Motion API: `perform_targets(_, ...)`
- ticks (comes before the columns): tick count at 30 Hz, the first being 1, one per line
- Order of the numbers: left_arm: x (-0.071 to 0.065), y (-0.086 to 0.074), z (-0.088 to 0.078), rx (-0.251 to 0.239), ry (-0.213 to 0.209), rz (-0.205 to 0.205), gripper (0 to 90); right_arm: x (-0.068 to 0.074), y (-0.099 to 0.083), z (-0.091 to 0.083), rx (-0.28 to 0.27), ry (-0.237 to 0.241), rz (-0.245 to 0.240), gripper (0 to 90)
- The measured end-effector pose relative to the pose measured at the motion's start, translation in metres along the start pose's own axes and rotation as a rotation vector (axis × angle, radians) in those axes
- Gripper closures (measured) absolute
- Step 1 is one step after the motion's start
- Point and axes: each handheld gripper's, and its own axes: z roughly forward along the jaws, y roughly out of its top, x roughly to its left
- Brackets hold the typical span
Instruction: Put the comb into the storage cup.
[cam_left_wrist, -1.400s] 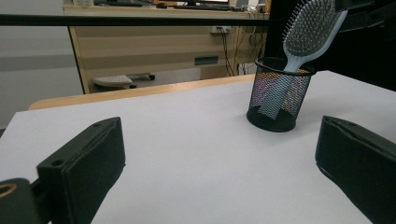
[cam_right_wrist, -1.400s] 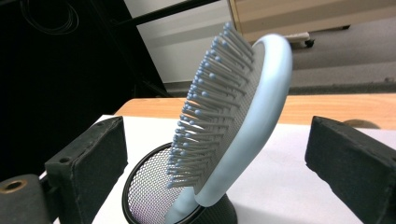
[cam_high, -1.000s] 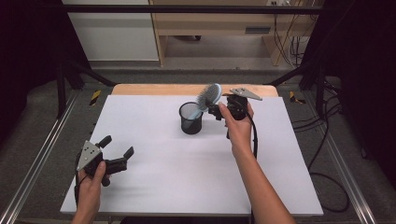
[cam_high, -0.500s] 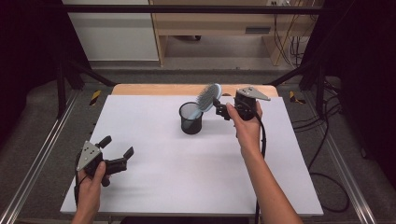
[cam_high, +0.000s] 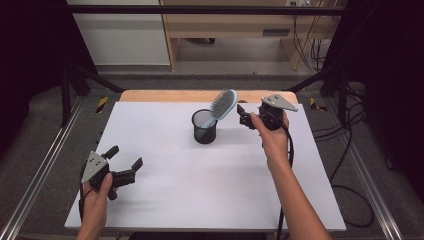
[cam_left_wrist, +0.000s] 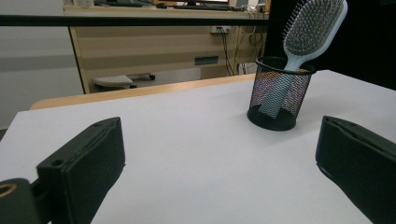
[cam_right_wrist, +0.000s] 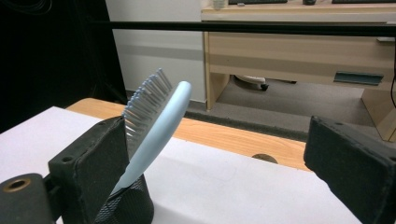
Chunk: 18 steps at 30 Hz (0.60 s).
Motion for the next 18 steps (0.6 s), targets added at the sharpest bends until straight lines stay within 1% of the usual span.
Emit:
perform_targets(5,0.001,0.0,0.0,-0.001,0.003,-0.001,1.6,-0.007,0.0,-0.006,-0.017,-0.003,0.022,6.7)
perform_targets(18,0.003,0.0,-0.003,-0.01,0.004,0.005,1.6,-0.019,0.0,-0.022,-0.048,-0.009,0.025,5.7)
